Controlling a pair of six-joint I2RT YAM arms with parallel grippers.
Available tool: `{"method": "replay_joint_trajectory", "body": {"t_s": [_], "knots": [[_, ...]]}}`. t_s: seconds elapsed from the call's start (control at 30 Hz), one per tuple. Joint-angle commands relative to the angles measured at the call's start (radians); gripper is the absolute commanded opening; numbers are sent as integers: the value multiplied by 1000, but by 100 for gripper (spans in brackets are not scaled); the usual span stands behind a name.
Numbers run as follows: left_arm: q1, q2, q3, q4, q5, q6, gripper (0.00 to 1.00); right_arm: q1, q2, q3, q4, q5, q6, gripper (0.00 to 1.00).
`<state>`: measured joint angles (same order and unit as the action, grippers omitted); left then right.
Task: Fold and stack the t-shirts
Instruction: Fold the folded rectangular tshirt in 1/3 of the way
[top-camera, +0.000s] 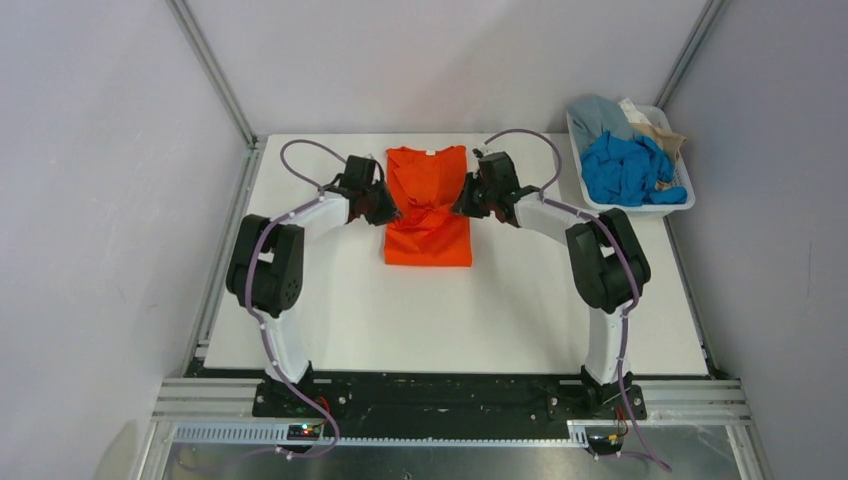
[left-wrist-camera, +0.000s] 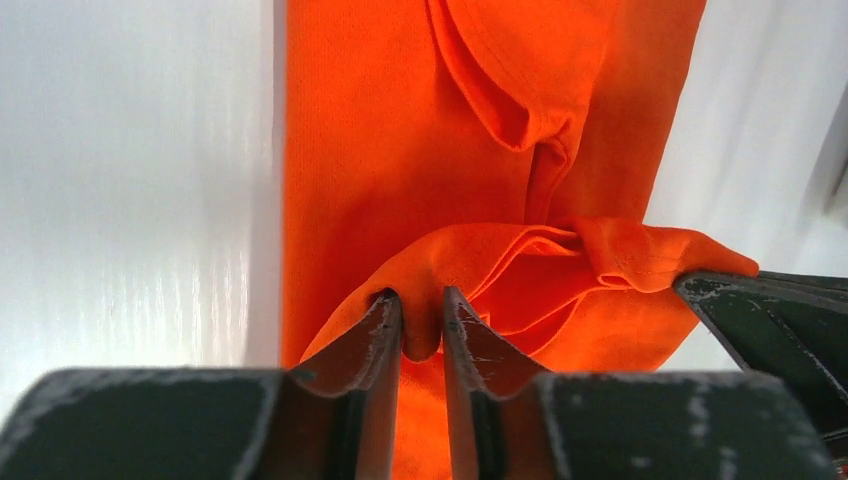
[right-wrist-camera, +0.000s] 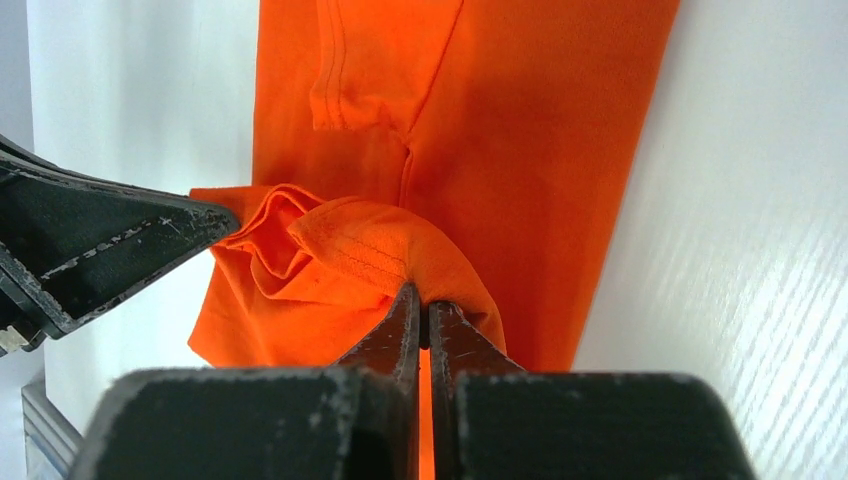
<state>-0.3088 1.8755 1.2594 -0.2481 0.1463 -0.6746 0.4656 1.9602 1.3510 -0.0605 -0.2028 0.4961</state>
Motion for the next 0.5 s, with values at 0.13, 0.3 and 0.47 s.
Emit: {"method": "replay_joint_trajectory", "body": {"t_s": [0.13, 0.3, 0.47], "knots": [[28, 28, 58, 18, 65, 27, 55, -22, 82, 114, 5, -9, 2, 45], [26, -74, -8, 17, 33, 21, 96, -9, 28, 113, -68, 29, -2, 81], [-5, -222, -100, 18, -11, 13, 100, 28, -94, 30, -111, 78, 17, 90]]}}
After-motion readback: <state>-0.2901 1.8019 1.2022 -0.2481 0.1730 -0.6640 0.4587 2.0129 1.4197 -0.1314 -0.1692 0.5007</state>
